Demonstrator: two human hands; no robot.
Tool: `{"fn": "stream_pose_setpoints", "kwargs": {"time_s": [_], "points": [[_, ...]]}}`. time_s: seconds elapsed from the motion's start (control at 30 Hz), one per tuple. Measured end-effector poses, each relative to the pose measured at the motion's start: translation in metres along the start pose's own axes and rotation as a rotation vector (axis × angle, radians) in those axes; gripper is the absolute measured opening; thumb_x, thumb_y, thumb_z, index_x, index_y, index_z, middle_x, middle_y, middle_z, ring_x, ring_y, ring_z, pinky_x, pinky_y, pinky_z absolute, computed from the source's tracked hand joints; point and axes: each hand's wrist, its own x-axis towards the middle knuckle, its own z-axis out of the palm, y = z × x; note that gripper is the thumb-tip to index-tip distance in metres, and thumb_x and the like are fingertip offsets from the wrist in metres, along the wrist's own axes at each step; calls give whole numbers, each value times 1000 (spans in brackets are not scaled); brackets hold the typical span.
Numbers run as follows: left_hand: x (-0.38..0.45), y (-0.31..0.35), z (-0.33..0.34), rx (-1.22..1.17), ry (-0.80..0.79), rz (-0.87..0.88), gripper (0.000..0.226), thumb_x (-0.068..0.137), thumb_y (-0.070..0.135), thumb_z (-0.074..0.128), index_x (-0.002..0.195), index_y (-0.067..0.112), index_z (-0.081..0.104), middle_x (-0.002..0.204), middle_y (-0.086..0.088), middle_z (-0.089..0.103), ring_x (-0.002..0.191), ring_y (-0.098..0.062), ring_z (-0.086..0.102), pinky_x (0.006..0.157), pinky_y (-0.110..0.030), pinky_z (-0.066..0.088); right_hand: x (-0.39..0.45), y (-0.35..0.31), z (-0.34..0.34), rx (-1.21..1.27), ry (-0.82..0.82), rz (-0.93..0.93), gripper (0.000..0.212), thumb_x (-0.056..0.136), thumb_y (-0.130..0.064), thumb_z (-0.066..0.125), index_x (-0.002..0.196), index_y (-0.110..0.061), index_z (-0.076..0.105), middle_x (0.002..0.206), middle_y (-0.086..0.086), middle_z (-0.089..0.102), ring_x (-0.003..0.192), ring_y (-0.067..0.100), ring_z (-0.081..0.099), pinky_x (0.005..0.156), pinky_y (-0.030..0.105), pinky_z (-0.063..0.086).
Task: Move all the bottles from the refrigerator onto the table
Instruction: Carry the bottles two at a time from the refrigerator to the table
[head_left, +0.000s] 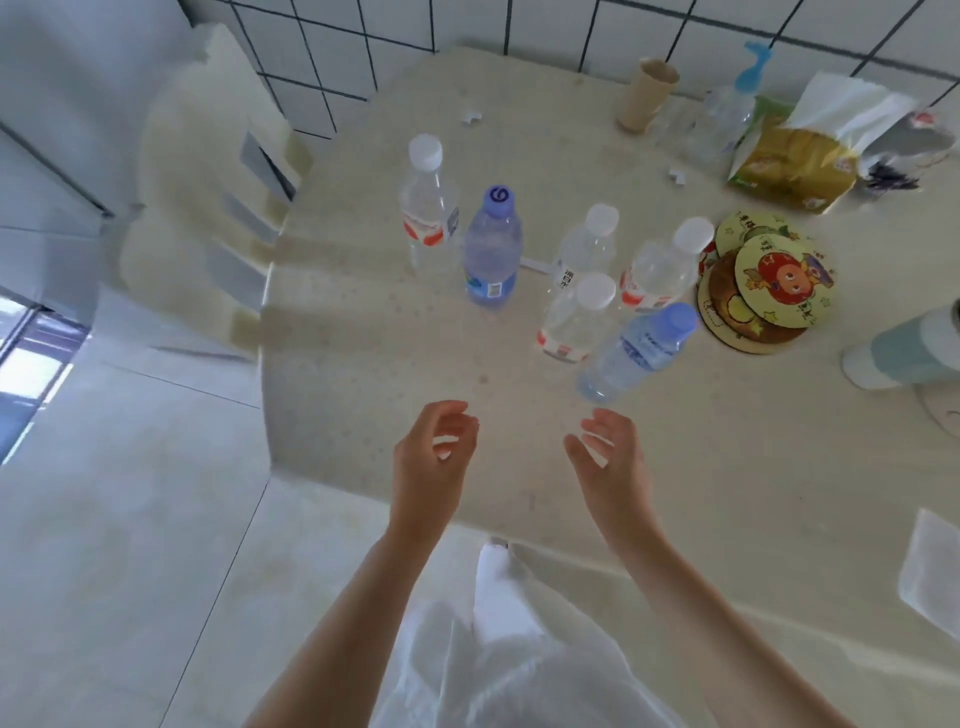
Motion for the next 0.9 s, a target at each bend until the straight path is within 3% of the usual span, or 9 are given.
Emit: {"fn": "stream_pose_setpoints", "kwargs": {"time_s": [0.13, 0.2, 0.27, 0.4, 0.53, 0.67, 0.73, 0.9], "points": [[-44, -23, -58, -23, 75, -56, 17, 90, 11, 65, 99, 25, 63, 86, 7, 72, 81, 0, 66, 70, -10, 49, -50, -18, 34, -27, -94, -44, 27, 89, -9, 63, 115, -8, 56, 96, -3, 62, 90, 15, 65, 67, 1, 41], [-68, -36, -89, -14, 104, -78, 18, 89, 8, 63, 100, 23, 63, 84, 7, 73, 81, 0, 65, 70, -7, 47, -80, -30, 53, -39, -148, -70, 23, 91, -12, 61, 114, -11, 57, 91, -10, 61, 84, 3, 62, 67, -1, 41], [-100, -53, -128, -10, 123, -113, 18, 88, 7, 63, 100, 21, 64, 83, 8, 73, 82, 1, 65, 69, -8, 47, -118, -39, 78, -68, -226, -130, 22, 91, -14, 61, 113, -11, 58, 91, -11, 60, 85, -5, 59, 69, -2, 41], [-168, -96, -203, 9, 157, -198, 17, 88, 10, 66, 101, 22, 66, 85, 13, 71, 85, 4, 65, 74, -14, 51, -194, -49, 133, -126, -443, -194, 21, 91, -18, 61, 111, -14, 58, 98, -7, 64, 89, -3, 59, 71, -2, 40], [-230, -135, -273, 16, 321, -268, 19, 87, 9, 66, 101, 22, 65, 85, 12, 72, 82, 1, 66, 72, -15, 51, -262, -64, 191, -160, -687, -265, 18, 91, -19, 61, 109, -19, 58, 96, -12, 63, 85, -14, 58, 72, 0, 41], [-276, -161, -326, -10, 534, -341, 18, 89, 9, 65, 101, 23, 64, 85, 11, 73, 80, 2, 66, 69, -11, 50, -314, -76, 236, -227, -904, -315, 17, 93, -23, 58, 110, -23, 55, 101, -16, 62, 96, -6, 58, 86, 15, 47], [-292, -171, -346, -34, 625, -373, 20, 88, 7, 65, 99, 24, 64, 84, 10, 74, 79, 0, 68, 71, -18, 53, -332, -84, 255, -277, -986, -345, 16, 94, -24, 57, 110, -23, 56, 102, -15, 62, 98, -5, 58, 87, 17, 47], [-312, -191, -390, -57, 759, -447, 25, 88, 8, 65, 93, 32, 62, 82, 13, 73, 78, 1, 68, 69, -17, 53, -363, -103, 310, -393, -1140, -472, 22, 94, -26, 56, 115, -20, 57, 107, -8, 64, 101, 1, 59, 90, 23, 50]]}}
